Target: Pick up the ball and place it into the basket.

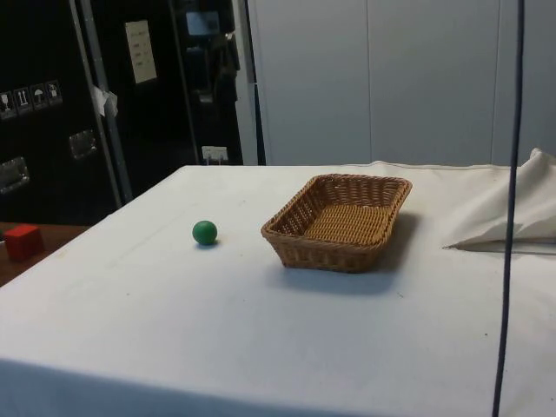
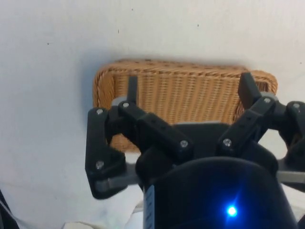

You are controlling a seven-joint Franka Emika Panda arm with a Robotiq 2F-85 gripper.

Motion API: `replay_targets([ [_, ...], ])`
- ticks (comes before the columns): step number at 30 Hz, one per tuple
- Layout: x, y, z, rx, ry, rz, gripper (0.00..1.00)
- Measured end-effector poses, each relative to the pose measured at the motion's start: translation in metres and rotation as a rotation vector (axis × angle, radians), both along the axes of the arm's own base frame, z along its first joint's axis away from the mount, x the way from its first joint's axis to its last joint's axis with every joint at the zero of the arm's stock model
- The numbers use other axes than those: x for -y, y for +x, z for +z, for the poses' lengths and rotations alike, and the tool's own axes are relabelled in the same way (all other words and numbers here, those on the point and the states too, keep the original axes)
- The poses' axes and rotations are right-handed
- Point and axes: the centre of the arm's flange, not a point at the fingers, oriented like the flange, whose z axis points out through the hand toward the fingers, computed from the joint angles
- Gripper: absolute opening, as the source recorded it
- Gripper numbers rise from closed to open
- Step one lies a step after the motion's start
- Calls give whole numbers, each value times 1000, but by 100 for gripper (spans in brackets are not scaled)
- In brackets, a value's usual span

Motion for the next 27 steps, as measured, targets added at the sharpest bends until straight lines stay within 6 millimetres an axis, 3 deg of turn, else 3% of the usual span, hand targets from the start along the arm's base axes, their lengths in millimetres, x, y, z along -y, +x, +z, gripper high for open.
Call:
replay_targets([
  [13,8,45,-28,-2,4,-6,100],
  [27,7,58,-53,-6,43,-12,100],
])
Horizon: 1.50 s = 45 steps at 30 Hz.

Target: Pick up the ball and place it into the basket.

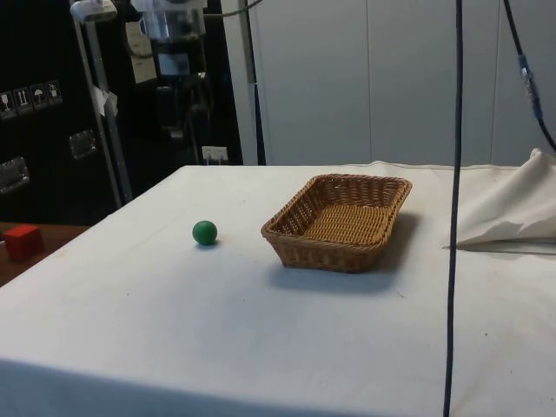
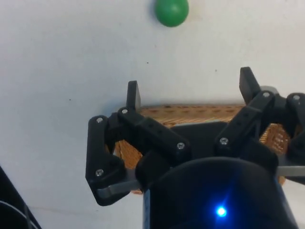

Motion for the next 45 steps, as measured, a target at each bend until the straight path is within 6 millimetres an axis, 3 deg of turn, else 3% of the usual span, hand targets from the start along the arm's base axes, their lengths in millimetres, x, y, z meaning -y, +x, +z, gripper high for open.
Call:
replay_targets([
  [45,-6,12,-125,-21,27,69,100],
])
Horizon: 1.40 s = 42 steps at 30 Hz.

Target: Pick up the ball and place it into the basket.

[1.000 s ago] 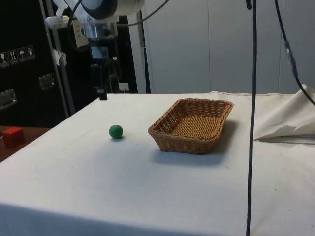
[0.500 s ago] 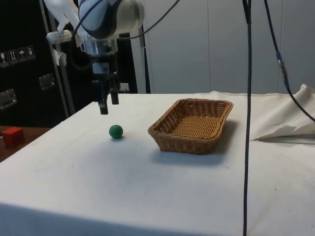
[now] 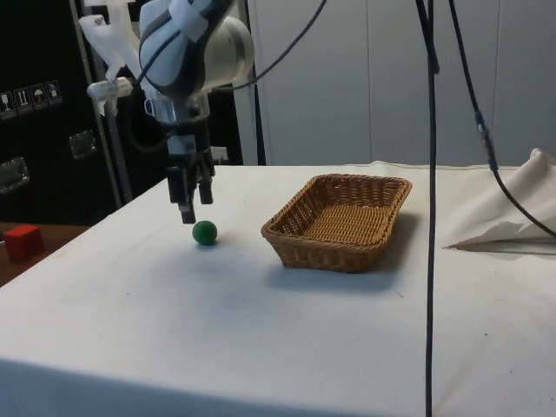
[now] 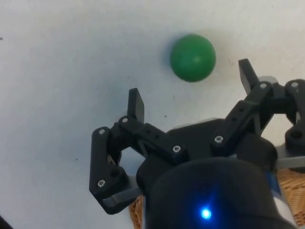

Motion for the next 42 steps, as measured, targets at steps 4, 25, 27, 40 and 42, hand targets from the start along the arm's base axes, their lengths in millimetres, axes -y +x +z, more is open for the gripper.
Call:
replay_targets([
  [4,1,-1,-9,-3,-4,3,100],
  [25,2,-1,-44,2,-18,1,100],
  [27,1,-1,-44,3,-18,1,100],
  [40,1,0,-42,6,-18,1,0],
  [42,1,0,-42,6,-18,1,0],
])
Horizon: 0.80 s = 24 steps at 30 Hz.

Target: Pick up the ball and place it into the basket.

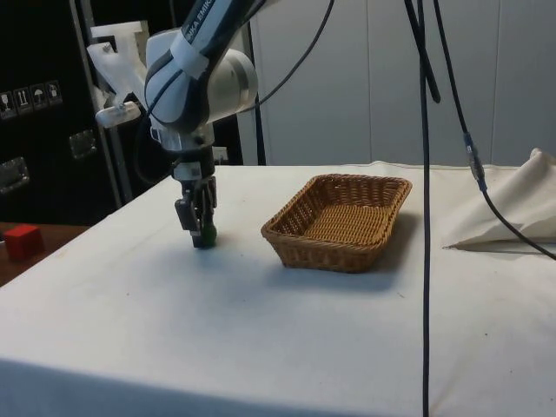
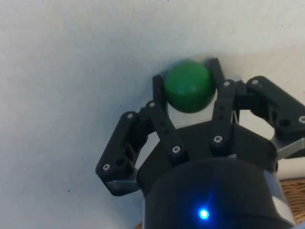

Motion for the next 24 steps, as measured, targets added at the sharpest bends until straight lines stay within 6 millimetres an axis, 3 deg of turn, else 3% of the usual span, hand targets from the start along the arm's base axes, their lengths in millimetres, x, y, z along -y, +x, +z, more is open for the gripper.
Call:
replay_targets([
  [7,0,0,1,2,0,0,1],
  [24,2,-29,63,16,30,11,1],
])
